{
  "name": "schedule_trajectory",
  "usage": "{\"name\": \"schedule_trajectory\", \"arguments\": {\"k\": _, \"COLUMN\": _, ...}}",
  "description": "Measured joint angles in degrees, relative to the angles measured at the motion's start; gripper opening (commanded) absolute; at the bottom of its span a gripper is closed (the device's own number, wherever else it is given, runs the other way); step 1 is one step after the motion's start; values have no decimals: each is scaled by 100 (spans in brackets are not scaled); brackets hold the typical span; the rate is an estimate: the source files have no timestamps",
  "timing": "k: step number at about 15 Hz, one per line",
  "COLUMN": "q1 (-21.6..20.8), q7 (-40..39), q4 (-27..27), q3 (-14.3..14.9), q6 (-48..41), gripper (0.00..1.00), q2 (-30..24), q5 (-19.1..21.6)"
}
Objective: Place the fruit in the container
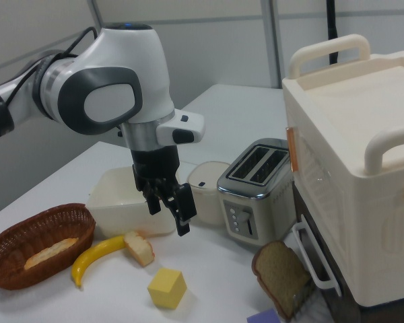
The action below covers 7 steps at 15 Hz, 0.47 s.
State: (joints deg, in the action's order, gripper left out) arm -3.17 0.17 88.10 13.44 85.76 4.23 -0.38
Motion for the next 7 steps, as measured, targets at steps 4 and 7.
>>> {"name": "schedule_trajectory", "arguments": {"k": 4, "q1": -20, "q7": -6, "q4": 19, "q3": -9, "q6": 24, "gripper": 100, "q2": 129, "q5": -76}}
{"name": "schedule_trajectory", "arguments": {"k": 7, "q1": 80, "q7": -54, "q4": 39, "q3": 1, "q6": 473, "gripper": 100, "q2": 432, "q5": -112}}
